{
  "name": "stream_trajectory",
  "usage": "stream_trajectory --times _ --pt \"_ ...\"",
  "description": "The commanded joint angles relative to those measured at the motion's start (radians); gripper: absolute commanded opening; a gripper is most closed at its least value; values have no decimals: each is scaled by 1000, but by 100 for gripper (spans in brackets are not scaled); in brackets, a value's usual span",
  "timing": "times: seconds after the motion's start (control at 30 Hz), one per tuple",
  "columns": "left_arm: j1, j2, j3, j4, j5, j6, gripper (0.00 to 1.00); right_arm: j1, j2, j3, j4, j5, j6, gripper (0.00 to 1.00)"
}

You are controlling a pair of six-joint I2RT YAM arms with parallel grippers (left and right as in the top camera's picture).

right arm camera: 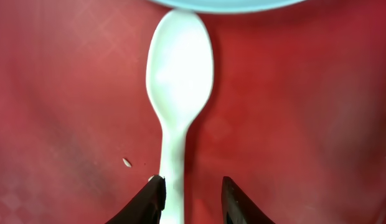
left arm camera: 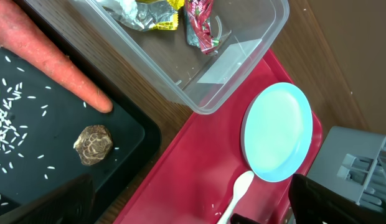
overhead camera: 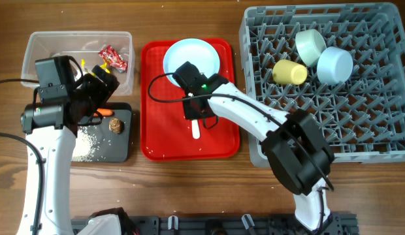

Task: Sort waste into correct bins and load items into the dishwasher rack
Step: 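Close the right gripper on the spoon handle and lift it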

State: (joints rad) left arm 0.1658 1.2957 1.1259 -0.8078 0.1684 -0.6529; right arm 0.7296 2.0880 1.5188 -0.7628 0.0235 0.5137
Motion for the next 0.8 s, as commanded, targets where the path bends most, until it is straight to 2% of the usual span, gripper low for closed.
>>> stream_trajectory --times 0.0,0.77 --pt "6 -9 13 2 -2 -10 100 4 35 -9 -1 -26 -17 32" --pt "6 -9 13 2 -2 -10 100 8 62 -8 26 -40 -17 32"
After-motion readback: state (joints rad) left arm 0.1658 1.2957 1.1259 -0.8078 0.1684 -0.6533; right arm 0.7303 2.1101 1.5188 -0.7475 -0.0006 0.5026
